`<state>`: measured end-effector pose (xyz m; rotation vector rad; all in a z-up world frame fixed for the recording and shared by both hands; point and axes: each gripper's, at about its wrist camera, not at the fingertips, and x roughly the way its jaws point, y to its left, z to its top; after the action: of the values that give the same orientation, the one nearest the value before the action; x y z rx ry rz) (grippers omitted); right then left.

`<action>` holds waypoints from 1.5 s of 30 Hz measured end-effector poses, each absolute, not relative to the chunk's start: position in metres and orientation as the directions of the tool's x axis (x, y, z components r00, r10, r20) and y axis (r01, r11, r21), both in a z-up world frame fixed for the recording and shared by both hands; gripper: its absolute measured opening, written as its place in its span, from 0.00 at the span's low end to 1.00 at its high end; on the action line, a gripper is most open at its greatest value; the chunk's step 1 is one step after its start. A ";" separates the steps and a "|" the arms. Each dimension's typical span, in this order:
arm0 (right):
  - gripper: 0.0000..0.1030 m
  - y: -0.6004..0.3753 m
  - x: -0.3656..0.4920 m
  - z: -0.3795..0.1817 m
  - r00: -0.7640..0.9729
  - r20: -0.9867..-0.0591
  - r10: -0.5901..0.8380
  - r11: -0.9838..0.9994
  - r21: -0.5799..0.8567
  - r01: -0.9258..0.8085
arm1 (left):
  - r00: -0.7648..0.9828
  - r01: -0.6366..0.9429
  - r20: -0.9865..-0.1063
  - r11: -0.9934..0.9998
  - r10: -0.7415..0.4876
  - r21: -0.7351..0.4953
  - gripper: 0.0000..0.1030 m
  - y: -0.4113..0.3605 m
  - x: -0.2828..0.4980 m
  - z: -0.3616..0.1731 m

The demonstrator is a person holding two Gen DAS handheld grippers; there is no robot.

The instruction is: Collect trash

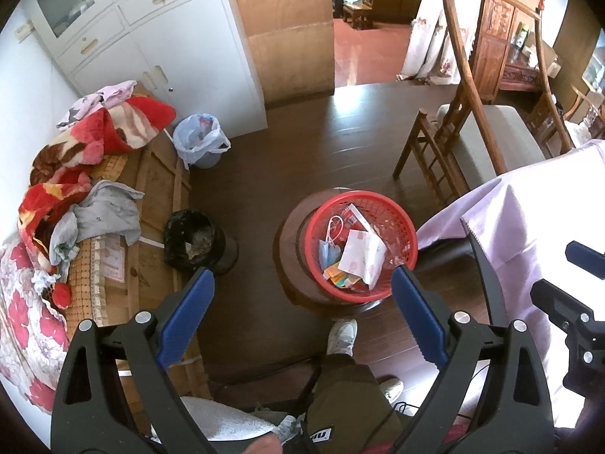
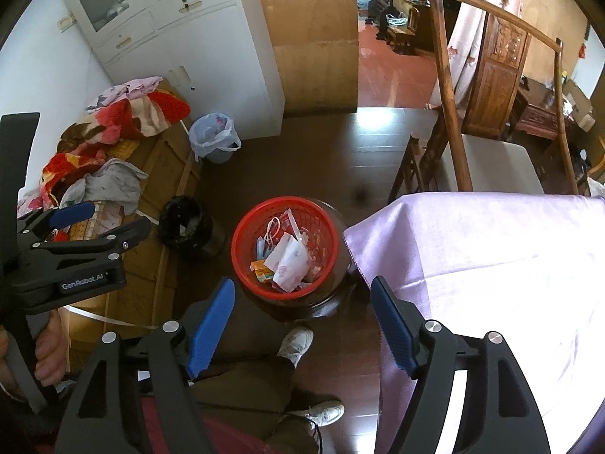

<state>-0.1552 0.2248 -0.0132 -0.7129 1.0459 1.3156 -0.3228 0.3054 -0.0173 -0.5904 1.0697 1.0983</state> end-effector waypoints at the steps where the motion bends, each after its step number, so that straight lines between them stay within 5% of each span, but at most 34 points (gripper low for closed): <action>1: 0.71 0.225 -0.155 -0.014 -0.061 -0.908 0.415 0.164 0.140 -0.976 | 0.068 -0.916 -0.908 0.386 0.413 0.107 0.89 0.307 -0.323 -0.018; 45: 0.71 0.237 -0.148 -0.026 -0.052 -0.926 0.373 0.210 0.139 -0.968 | 0.115 -0.892 -0.925 0.448 0.361 0.064 0.89 0.325 -0.306 -0.029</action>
<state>-0.1484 0.2371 -0.0257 -0.7179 1.1003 1.2586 -0.3062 0.3250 -0.0288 -0.6048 1.0925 1.0047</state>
